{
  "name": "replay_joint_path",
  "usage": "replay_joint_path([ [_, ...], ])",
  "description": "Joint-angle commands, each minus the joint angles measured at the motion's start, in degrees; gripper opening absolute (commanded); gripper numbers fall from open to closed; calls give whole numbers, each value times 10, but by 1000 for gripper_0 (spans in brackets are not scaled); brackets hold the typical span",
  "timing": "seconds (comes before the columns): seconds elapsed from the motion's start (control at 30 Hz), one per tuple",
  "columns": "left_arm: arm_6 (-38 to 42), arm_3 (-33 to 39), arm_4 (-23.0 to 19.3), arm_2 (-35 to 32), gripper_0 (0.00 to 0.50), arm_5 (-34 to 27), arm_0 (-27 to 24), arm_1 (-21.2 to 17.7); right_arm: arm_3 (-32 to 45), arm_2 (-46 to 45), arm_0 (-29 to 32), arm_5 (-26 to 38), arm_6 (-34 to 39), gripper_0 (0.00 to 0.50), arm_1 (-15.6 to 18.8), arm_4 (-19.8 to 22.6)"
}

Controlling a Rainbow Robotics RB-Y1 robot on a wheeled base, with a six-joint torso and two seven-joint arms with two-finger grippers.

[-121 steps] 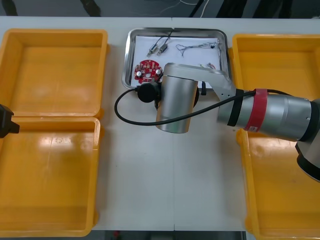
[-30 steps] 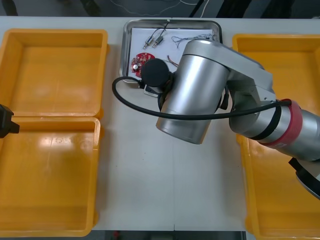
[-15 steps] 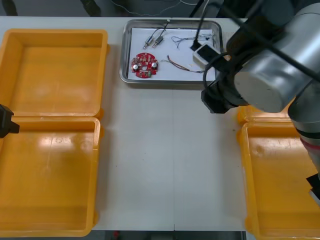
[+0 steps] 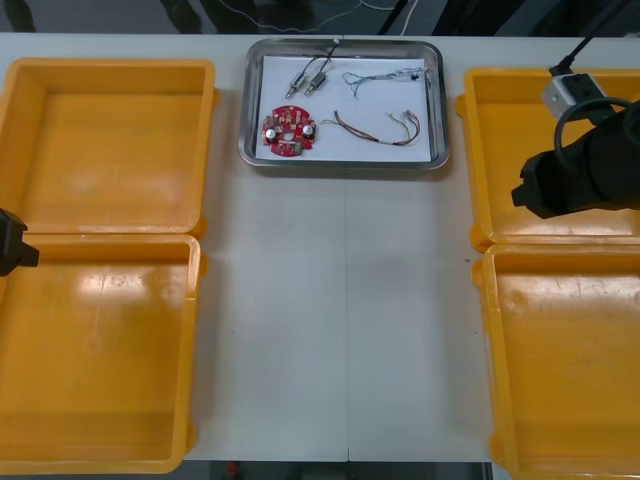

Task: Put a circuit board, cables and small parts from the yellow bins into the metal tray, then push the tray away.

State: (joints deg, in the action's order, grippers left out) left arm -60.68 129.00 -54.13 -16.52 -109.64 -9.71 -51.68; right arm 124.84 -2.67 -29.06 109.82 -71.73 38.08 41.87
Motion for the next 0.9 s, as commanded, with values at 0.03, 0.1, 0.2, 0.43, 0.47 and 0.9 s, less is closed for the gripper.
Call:
replay_joint_path([
  [0.03, -53, 14, -4, -16, 500, -4, 8, -26, 18, -59, 45, 2, 8, 500, 45, 10],
  [0.1, -53, 14, -4, -16, 500, -4, 8, -26, 18, -78, 60, 2, 8, 500, 51, 13],
  [0.2, -53, 14, -4, -16, 500, -4, 8, -26, 16, -111, 86, 2, 5, 500, 55, 19],
  [0.43, -53, 14, -4, -16, 500, -4, 8, -26, 14, -180, 141, 2, -1, 500, 62, 39],
  [0.47, -53, 14, -4, -16, 500, -4, 8, -26, 14, -186, 148, 2, -2, 500, 63, 41],
  [0.9, -53, 14, -4, -16, 500, -4, 8, -26, 14, -219, 214, 2, -19, 500, 77, 59],
])
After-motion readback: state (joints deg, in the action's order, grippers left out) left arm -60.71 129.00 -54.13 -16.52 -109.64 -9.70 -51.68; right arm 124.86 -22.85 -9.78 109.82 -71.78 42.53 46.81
